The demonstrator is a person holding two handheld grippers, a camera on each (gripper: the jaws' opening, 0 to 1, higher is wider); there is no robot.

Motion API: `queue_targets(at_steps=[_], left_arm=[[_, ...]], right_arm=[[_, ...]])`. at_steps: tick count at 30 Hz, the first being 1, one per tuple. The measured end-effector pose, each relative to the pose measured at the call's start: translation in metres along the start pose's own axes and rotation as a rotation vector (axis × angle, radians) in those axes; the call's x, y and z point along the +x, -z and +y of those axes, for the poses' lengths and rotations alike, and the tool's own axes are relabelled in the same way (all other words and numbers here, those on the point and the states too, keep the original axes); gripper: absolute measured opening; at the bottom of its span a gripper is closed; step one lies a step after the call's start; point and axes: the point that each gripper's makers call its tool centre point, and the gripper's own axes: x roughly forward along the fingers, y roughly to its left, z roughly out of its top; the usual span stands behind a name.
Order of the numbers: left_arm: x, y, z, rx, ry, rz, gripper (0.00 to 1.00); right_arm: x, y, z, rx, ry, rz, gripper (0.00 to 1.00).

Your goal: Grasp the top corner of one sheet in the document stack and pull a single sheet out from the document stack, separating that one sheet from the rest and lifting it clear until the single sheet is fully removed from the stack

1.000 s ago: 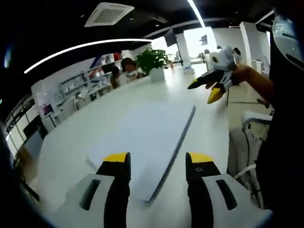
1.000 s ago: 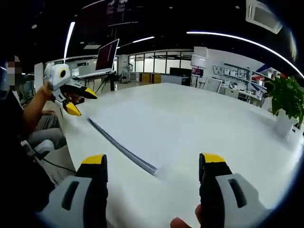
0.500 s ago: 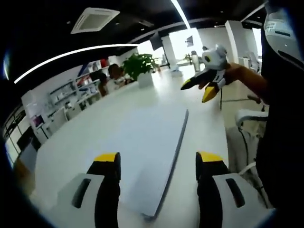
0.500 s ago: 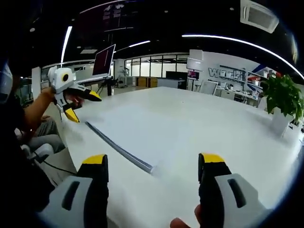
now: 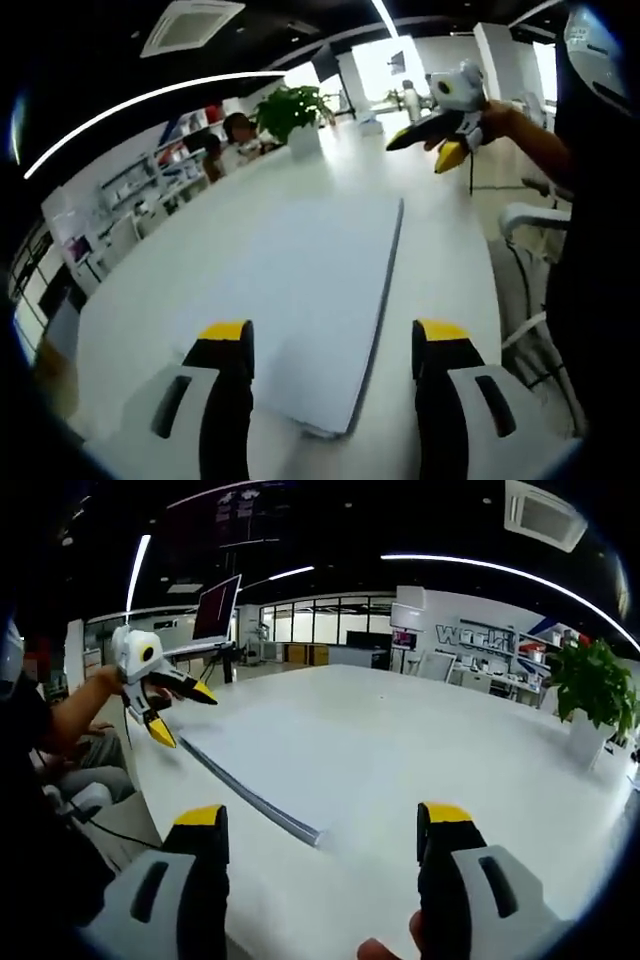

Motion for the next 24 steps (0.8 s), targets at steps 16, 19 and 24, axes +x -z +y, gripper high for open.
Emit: queue_targets(at_steps=[16, 19, 24], left_arm=[[0.025, 0.003, 0.0, 0.005, -0.003, 0.0, 0.55], [0.029, 0.003, 0.0, -0.01, -0.002, -0.008, 0.54], [0.034, 0.008, 0.001, -0.006, -0.005, 0.012, 0.48]], right_arm=[[-0.001, 0.011, -0.004, 0.01, 0.002, 0.024, 0.75], [-0.001, 0.012, -0.002, 0.01, -0.005, 0.021, 0.75], [-0.002, 0.015, -0.003, 0.018, -0.001, 0.024, 0.75]])
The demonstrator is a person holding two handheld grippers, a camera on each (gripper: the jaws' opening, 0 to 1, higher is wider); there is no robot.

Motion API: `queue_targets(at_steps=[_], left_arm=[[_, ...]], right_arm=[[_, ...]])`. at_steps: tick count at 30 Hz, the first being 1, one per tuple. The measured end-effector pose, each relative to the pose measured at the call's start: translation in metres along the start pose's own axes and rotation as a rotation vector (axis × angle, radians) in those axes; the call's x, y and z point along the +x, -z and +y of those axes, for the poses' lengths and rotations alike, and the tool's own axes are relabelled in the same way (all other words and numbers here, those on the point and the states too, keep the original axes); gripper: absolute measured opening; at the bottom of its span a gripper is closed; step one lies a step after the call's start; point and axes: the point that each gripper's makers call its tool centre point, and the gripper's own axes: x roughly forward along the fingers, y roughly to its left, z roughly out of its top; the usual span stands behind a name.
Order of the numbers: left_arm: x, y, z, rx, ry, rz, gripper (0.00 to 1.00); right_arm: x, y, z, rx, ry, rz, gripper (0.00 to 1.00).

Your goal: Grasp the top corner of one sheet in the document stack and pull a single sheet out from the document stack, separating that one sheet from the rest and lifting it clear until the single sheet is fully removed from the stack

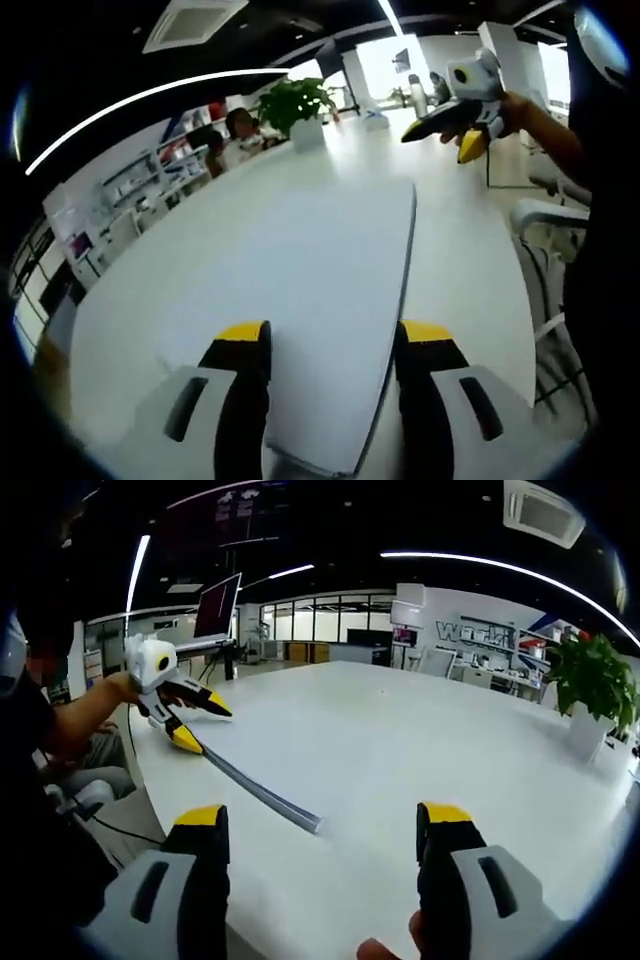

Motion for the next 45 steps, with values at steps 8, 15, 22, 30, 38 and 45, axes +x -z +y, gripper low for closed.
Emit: queue_targets(at_steps=[8, 15, 22, 30, 38, 45], left_arm=[[0.002, 0.001, -0.008, 0.006, 0.03, -0.006, 0.39], [0.002, 0.001, -0.012, 0.052, 0.019, -0.001, 0.36], [0.0, -0.001, -0.016, 0.072, 0.017, 0.021, 0.3], [0.001, 0.0, -0.021, 0.151, 0.008, 0.04, 0.27], [0.005, -0.028, -0.023, -0.027, 0.002, -0.06, 0.28], [0.012, -0.024, -0.035, 0.028, 0.035, -0.001, 0.25]], right_arm=[[0.0, 0.0, -0.003, 0.003, 0.003, 0.0, 0.75], [0.002, -0.002, -0.002, -0.005, -0.002, -0.002, 0.75], [0.003, -0.001, 0.001, -0.01, -0.009, 0.007, 0.75], [0.004, 0.0, 0.0, -0.005, -0.003, 0.014, 0.74], [0.007, -0.005, 0.008, -0.001, -0.038, 0.004, 0.73], [0.0, -0.012, 0.007, -0.001, -0.044, -0.022, 0.73]])
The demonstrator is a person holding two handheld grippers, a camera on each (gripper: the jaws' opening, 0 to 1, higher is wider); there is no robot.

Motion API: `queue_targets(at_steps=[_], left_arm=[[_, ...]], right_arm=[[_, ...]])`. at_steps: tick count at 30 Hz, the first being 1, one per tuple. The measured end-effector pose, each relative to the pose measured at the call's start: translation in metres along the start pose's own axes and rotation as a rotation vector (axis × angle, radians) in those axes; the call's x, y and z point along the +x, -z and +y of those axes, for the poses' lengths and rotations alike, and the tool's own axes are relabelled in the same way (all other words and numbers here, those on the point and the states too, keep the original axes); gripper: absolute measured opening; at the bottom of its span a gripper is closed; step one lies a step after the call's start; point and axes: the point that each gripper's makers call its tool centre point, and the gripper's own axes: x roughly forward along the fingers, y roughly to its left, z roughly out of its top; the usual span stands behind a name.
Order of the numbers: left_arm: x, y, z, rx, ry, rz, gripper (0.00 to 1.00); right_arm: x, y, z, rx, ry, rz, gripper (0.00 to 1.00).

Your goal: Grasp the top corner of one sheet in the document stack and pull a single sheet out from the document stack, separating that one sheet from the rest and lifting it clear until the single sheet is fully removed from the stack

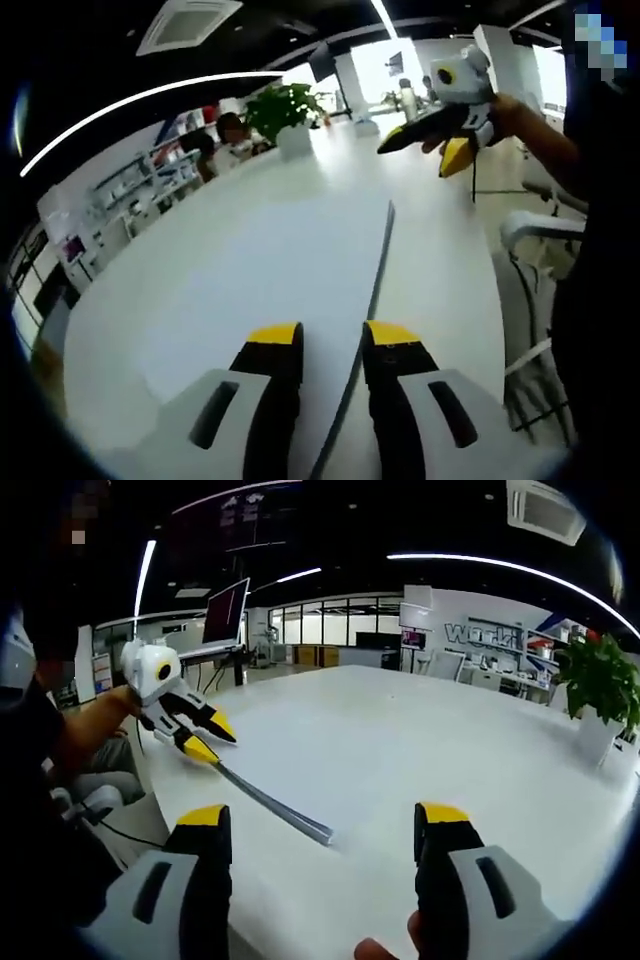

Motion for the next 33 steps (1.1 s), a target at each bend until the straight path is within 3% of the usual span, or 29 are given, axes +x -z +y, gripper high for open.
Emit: queue_targets(at_steps=[2, 4, 7, 8, 14, 26, 33], left_arm=[[0.002, 0.007, -0.004, 0.054, 0.011, 0.045, 0.28], [0.004, 0.007, -0.005, 0.069, 0.001, 0.04, 0.28], [0.003, 0.006, 0.002, 0.047, -0.018, 0.044, 0.22], [0.003, 0.006, 0.0, -0.003, 0.001, 0.047, 0.22], [0.003, 0.005, 0.003, -0.011, 0.024, 0.039, 0.21], [-0.001, 0.004, 0.007, -0.168, 0.175, 0.01, 0.22], [-0.001, 0.003, 0.01, -0.304, 0.292, -0.003, 0.2]], right_arm=[[-0.002, 0.002, -0.006, 0.005, 0.014, 0.0, 0.73], [-0.004, 0.005, -0.011, 0.01, 0.027, 0.005, 0.73], [-0.005, 0.008, -0.014, 0.017, 0.037, 0.012, 0.73], [-0.005, 0.009, -0.014, 0.016, 0.037, 0.013, 0.73], [-0.006, 0.01, -0.012, 0.009, 0.031, 0.015, 0.73], [-0.016, 0.012, -0.027, 0.019, 0.08, 0.019, 0.72], [-0.016, 0.012, -0.027, 0.013, 0.087, 0.024, 0.71]])
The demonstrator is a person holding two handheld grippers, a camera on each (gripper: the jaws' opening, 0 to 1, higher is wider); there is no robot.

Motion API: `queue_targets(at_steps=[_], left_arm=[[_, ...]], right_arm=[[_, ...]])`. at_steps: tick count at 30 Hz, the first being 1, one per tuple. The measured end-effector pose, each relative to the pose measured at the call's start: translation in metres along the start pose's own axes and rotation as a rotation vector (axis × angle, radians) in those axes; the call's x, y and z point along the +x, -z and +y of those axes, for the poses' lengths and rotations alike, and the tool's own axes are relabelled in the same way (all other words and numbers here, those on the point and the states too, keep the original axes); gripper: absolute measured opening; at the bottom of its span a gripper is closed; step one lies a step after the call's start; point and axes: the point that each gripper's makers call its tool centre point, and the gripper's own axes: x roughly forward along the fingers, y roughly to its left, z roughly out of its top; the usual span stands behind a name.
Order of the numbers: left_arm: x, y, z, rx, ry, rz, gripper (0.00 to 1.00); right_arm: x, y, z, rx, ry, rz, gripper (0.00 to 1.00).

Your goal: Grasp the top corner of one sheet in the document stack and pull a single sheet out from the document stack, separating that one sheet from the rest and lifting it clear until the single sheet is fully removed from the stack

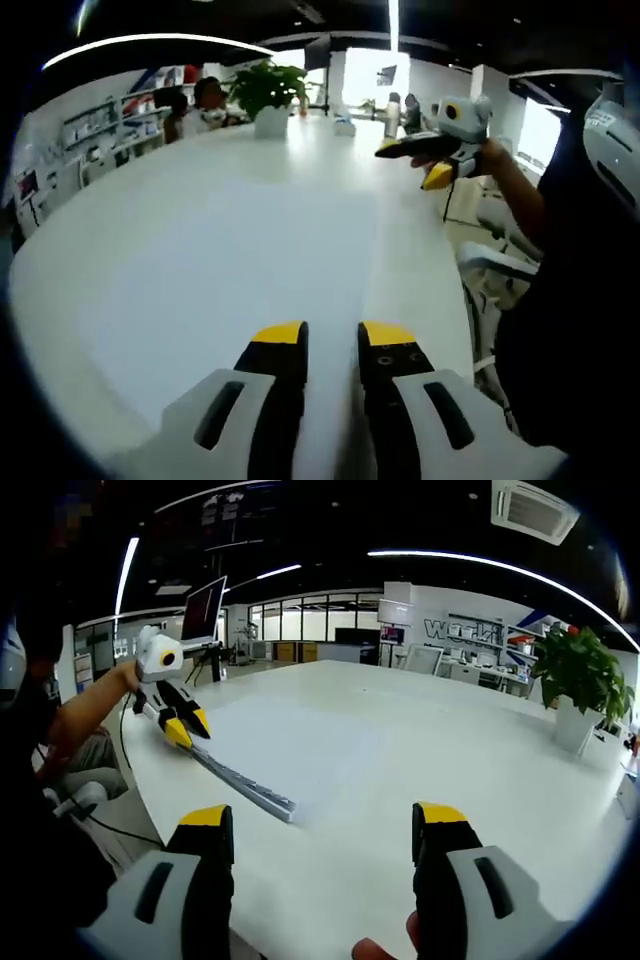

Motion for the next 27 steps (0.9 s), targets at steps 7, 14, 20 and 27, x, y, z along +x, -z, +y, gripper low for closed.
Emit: queue_targets(at_steps=[7, 14, 20, 27], left_arm=[[0.0, -0.001, 0.003, -0.081, 0.055, -0.026, 0.19], [0.0, -0.002, 0.002, -0.115, 0.077, -0.044, 0.18], [0.001, -0.001, 0.001, -0.081, 0.072, -0.05, 0.18], [0.001, -0.002, 0.001, -0.07, 0.061, -0.063, 0.18]], right_arm=[[0.0, 0.0, 0.003, -0.006, -0.005, 0.003, 0.71], [0.003, -0.004, 0.008, -0.056, 0.002, -0.009, 0.71], [0.013, -0.016, 0.021, -0.096, -0.024, -0.054, 0.71], [0.029, -0.04, 0.043, -0.225, -0.036, -0.158, 0.68]])
